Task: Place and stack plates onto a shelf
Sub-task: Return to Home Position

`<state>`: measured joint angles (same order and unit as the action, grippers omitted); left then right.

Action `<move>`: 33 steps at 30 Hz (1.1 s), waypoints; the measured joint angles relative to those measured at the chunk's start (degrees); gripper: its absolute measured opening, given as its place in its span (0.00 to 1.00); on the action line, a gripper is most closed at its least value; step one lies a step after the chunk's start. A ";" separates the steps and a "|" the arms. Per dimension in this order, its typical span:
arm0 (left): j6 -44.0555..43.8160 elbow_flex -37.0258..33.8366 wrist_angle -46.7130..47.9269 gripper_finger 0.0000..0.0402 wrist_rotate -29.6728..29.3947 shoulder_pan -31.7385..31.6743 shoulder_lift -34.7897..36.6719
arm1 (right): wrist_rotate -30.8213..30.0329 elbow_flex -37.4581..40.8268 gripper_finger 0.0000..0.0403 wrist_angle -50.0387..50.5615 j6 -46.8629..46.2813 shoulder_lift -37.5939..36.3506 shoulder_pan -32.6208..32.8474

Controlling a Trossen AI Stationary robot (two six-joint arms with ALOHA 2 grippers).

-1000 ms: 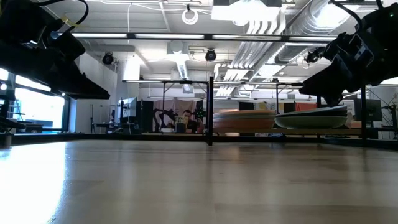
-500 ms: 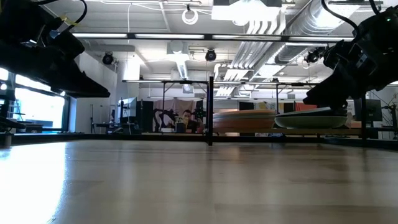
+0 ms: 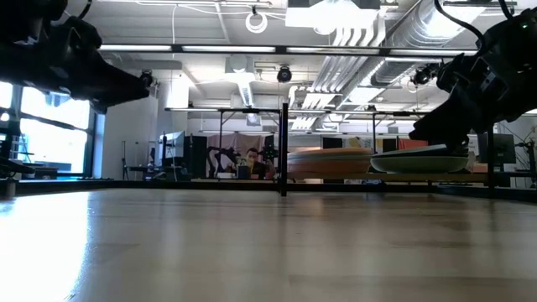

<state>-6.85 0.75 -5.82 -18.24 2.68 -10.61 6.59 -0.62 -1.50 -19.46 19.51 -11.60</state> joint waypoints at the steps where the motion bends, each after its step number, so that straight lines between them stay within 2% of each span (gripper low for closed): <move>1: 0.00 0.00 -0.01 0.37 0.00 0.00 0.91 | 0.00 -0.01 0.27 0.00 0.00 -0.50 0.00; 5: 0.00 0.00 -0.05 0.37 0.00 0.00 4.31 | 0.00 0.00 0.27 0.00 0.00 -4.73 0.00; 14: 0.00 0.00 0.15 0.37 0.00 -0.02 9.66 | 0.01 0.00 0.27 -0.11 0.00 -19.53 0.00; 33: 0.00 0.00 0.22 0.37 -0.13 -0.01 10.36 | 0.04 0.07 0.27 -0.37 0.00 -19.17 0.00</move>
<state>-6.85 0.75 -5.61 -18.37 2.67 -0.25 6.63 -0.56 -1.87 -19.46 0.34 -11.60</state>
